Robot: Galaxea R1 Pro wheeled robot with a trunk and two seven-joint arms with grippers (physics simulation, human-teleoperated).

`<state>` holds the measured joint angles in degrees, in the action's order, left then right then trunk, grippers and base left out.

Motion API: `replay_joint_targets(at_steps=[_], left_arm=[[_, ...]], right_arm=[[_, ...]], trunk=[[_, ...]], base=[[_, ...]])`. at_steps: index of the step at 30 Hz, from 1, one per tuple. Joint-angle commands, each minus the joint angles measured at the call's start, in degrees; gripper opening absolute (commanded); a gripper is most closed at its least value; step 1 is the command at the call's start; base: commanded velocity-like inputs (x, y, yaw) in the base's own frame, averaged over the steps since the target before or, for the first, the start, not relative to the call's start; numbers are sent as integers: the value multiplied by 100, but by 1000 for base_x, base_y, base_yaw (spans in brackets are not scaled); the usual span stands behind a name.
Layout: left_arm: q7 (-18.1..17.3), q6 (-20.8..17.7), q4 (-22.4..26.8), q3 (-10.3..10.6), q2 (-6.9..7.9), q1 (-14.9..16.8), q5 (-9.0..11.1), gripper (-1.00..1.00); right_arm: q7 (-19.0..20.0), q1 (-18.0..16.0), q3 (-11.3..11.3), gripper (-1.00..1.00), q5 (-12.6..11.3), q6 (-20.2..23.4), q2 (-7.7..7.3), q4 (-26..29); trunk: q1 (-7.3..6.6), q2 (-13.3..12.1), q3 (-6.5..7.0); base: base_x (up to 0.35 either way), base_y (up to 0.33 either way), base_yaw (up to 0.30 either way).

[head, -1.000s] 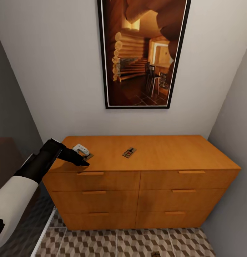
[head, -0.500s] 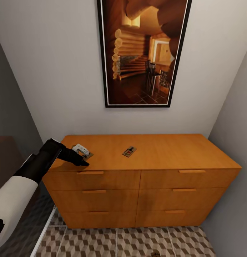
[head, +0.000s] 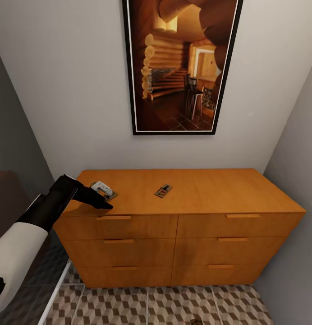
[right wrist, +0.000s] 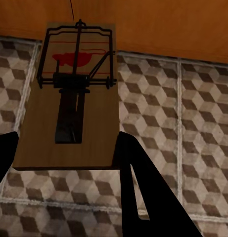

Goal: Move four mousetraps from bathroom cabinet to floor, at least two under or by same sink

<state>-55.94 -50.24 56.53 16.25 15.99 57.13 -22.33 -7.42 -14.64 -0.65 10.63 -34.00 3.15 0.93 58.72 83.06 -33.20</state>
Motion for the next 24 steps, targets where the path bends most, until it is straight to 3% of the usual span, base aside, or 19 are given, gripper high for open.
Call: replay_joint_targets(at_steps=[1,24], left_arm=[[-60,-21,-117,6,1,-1,-65,100],[-58,-13,-272,9,1,-1,-70,100]], right_arm=[[-40,-4,-6,-100,43,-10,1,-5],[-40,-4,-6,-100,44,-10,1,-6]], trunk=[[1,2,-8],[1,2,-9]], base=[[0,0,0],[0,0,0]])
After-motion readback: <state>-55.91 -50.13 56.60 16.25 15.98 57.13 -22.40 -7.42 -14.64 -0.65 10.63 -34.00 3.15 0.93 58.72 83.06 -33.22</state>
